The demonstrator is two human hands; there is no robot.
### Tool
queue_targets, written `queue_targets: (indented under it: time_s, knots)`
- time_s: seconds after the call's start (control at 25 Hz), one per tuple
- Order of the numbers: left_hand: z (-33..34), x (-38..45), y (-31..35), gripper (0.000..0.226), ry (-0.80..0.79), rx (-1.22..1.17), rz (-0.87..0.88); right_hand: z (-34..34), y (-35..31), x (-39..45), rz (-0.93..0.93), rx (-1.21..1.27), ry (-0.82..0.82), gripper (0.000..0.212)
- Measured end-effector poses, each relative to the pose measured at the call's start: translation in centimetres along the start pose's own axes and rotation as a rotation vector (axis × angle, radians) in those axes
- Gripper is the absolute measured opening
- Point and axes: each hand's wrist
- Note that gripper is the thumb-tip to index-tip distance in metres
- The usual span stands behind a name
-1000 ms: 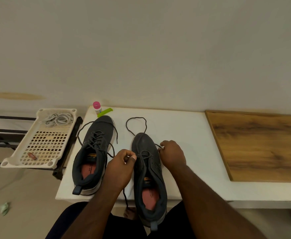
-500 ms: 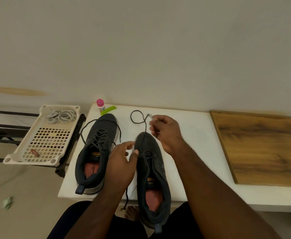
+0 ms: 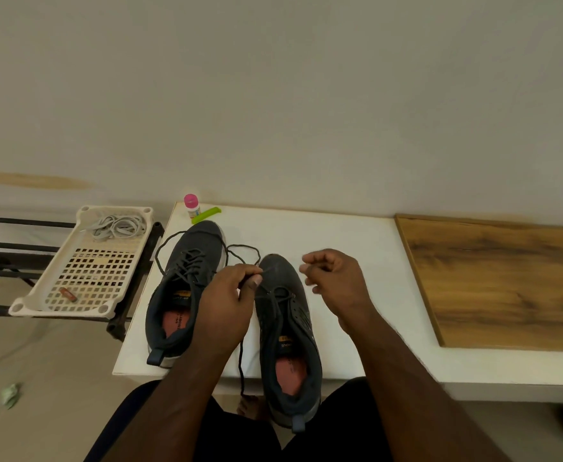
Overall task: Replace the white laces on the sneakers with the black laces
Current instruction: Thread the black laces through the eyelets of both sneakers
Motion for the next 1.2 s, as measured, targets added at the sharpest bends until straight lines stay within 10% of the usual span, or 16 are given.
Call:
queue_targets:
  time_s: [0.24, 0.44, 1.2]
  knots:
    - [2.3, 0.3, 0.7, 0.006, -0.172, 0.178, 0.023, 0.4, 2.4, -3.4, 0.158, -0.338, -0.232, 0.028]
    - [3.4, 0.3, 1.0, 0.006, -0.282, 0.225, -0.037, 2.1, 4.2, -3.3, -0.055, -0.693, -0.069, 0.015]
    - [4.7, -0.9, 0.3, 0.016, -0.25, 0.29, -0.073, 0.8, 6.4, -1.6, 0.211, -0.051, -0.01, 0.021]
Point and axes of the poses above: each hand's wrist, its own x-axis towards the middle knuckle, its own z-axis out of the palm, y = z × x, and after that the axes turned 7 degrees about x, right-handed
